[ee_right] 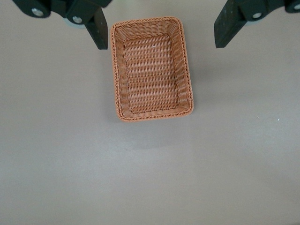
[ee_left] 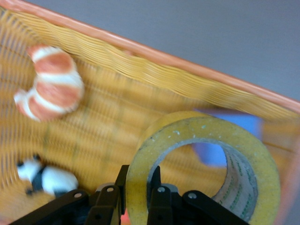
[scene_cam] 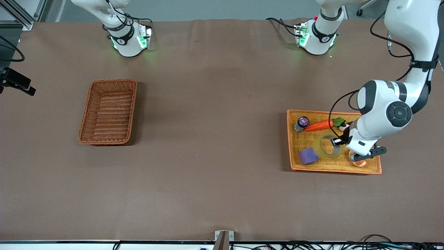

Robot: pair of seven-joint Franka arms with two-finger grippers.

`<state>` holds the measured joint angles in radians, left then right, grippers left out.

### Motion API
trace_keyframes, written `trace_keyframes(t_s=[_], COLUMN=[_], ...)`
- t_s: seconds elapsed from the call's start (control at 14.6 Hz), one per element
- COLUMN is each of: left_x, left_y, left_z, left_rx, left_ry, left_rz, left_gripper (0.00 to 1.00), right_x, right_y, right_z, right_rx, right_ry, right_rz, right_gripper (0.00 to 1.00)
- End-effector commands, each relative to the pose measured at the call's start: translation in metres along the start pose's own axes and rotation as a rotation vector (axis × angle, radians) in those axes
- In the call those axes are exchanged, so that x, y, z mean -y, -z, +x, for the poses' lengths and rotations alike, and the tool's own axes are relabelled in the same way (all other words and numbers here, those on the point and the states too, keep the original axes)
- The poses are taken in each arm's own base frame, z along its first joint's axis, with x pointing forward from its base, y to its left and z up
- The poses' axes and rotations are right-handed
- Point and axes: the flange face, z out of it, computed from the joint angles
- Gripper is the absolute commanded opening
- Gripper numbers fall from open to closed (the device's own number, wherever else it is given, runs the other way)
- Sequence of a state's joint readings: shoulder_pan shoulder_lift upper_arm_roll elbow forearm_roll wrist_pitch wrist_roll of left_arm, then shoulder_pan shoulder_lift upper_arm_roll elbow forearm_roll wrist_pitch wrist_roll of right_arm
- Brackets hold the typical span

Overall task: Move tape to another basket
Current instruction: 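Lower the left gripper onto the tape roll and grasp its rim, then lift the tape roll and set it on the table between containers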

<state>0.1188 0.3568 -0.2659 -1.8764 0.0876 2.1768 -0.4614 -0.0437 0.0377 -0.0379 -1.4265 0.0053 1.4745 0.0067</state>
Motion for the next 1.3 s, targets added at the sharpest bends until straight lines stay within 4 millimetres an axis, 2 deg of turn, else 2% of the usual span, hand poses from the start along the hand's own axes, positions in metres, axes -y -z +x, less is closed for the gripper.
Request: trace_keyframes(t_s=[0.0, 0.14, 0.27, 0.34, 0.55, 0.68, 0.82, 0.96, 1.09, 1.23], left_x=[-0.048, -0.106, -0.166, -0.206, -0.300, -0.344, -0.377, -0.401, -0.411, -0.419], left_y=[0.049, 0.061, 0.055, 0.050, 0.021, -0.001, -0.030, -0.055, -0.084, -0.112], left_z=[-0.010, -0.040, -0.072, -0.093, -0.145, -0.170, -0.197, -0.216, -0.227, -0.239], left_rx=[0.028, 0.038, 0.040, 0.042, 0.066, 0.070, 0.051, 0.037, 0.027, -0.004], left_ry=[0.039, 0.077, 0.122, 0.138, 0.213, 0.221, 0.229, 0.248, 0.233, 0.211], left_rz=[0.020, 0.022, 0.020, 0.012, -0.005, -0.028, -0.080, -0.151, -0.164, -0.167], left_gripper=[0.00, 0.00, 0.00, 0.00, 0.00, 0.00, 0.00, 0.00, 0.01, 0.02], right_x=[-0.003, -0.003, -0.003, -0.003, -0.003, -0.004, -0.005, -0.005, -0.004, 0.006], right_y=[0.000, -0.001, -0.001, -0.001, -0.001, -0.001, -0.002, -0.003, -0.008, -0.008], right_z=[-0.001, 0.000, 0.000, 0.000, 0.000, 0.000, 0.000, 0.001, 0.003, 0.003], right_rx=[0.001, 0.002, 0.001, 0.001, 0.001, 0.001, 0.004, 0.007, 0.018, 0.016], right_ry=[0.008, 0.009, 0.009, 0.009, 0.009, 0.008, 0.006, 0.006, 0.017, 0.026], right_rz=[0.025, 0.025, 0.025, 0.025, 0.025, 0.025, 0.025, 0.025, 0.023, 0.023], right_gripper=[1.00, 1.00, 1.00, 1.00, 1.00, 1.00, 1.00, 1.00, 1.00, 1.00])
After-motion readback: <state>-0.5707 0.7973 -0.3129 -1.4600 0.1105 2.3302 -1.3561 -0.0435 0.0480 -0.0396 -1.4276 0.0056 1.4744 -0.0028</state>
